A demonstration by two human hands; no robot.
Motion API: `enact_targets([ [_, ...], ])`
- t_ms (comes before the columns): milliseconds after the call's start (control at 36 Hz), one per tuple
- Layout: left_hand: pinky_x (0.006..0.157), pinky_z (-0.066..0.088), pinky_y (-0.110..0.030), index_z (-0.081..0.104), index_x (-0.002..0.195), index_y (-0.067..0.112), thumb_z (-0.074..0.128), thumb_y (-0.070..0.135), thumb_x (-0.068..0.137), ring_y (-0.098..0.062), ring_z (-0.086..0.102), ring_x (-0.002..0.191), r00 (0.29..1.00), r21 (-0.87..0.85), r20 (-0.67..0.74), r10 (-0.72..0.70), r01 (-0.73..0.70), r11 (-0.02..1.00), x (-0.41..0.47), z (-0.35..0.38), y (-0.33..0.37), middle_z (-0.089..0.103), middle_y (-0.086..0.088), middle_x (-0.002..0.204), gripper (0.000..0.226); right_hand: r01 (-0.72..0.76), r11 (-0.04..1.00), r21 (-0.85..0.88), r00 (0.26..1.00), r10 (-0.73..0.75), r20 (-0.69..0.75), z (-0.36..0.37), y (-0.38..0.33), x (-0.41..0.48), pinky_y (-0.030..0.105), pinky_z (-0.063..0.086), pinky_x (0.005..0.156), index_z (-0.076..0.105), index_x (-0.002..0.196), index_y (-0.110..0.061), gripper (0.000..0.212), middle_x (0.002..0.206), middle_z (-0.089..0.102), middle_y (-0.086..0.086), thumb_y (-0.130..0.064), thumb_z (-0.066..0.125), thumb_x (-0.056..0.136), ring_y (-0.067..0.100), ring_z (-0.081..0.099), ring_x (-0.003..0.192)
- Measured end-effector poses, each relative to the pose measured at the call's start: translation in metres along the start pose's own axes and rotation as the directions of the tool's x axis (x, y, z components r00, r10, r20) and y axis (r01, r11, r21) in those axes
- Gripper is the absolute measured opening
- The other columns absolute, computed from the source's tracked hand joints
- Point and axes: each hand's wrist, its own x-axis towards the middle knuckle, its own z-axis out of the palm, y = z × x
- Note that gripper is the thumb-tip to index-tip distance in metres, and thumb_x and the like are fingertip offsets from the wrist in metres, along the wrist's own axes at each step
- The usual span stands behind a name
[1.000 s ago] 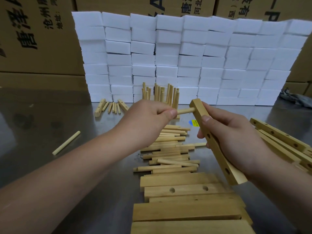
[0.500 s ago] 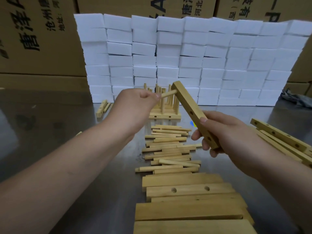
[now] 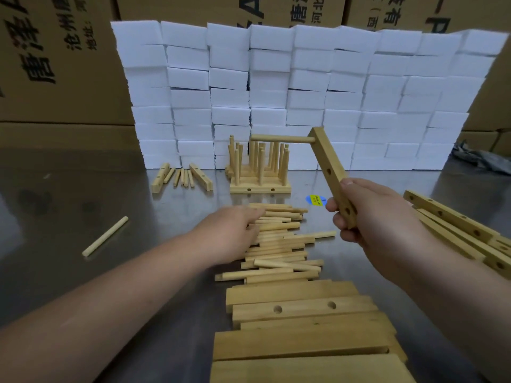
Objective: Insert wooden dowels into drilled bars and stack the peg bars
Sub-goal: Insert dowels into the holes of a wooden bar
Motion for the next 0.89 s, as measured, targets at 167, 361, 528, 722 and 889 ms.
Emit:
enact_targets([
  [167,0.083,0.032,-0.019,0.055,0.126,0.030,0.055,0.032,0.090,-0.011,0.052,0.112,0.995,0.130,-0.070,0.069,-0.059,0.990,0.005,0.009,-0.006,0.058,0.009,0.125,0.036,0.007,1.000,-0.013,1.000,-0.007,0.023,0.001,0.003,0.001,0.021,0.036,0.043,0.059,0.089,-0.022,0.020,0.059,0.059,-0.008,-0.025,0.041,0.097,0.006,0.045,0.043],
  [361,0.066,0.034,-0.017,0.054,0.125,0.026,0.056,0.025,0.089,-0.006,0.048,0.083,0.985,0.124,-0.138,0.100,-0.083,0.989,0.004,0.010,-0.004,0.055,0.013,0.093,0.036,0.019,1.000,0.002,1.000,-0.019,0.010,0.000,0.005,0.002,0.022,0.037,0.045,0.059,0.088,-0.023,0.021,0.059,0.060,-0.008,-0.025,0.041,0.097,0.005,0.046,0.043],
  [528,0.050,0.032,-0.012,0.050,0.130,0.026,0.038,0.019,0.097,-0.006,0.049,0.069,0.954,-0.038,-0.270,0.134,-0.150,0.988,0.004,-0.013,0.009,0.044,0.015,0.089,0.036,-0.002,0.995,0.103,0.996,0.011,-0.086,-0.005,0.002,0.009,0.024,0.043,0.050,0.059,0.083,-0.020,0.024,0.066,0.063,-0.002,-0.022,0.041,0.098,0.008,0.053,0.051],
  [722,0.064,0.034,-0.002,0.061,0.116,0.018,0.039,0.022,0.093,0.008,0.043,0.080,0.863,-0.160,-0.424,0.275,-0.371,0.915,-0.015,-0.034,0.039,0.040,0.016,0.084,0.032,-0.090,0.932,0.351,0.988,0.127,-0.084,-0.009,-0.003,0.013,0.026,0.058,0.058,0.055,0.084,-0.019,0.021,0.082,0.070,0.004,-0.018,0.040,0.099,0.010,0.068,0.059],
  [889,0.062,0.031,-0.003,0.061,0.104,0.020,0.035,0.030,0.091,0.011,0.042,0.076,0.851,-0.096,-0.431,0.300,-0.373,0.923,-0.022,-0.033,0.047,0.042,0.017,0.080,0.031,-0.049,0.933,0.355,0.998,0.036,0.045,-0.004,-0.004,0.005,0.022,0.053,0.049,0.058,0.091,-0.017,0.021,0.069,0.072,0.000,-0.016,0.039,0.099,0.012,0.067,0.056],
])
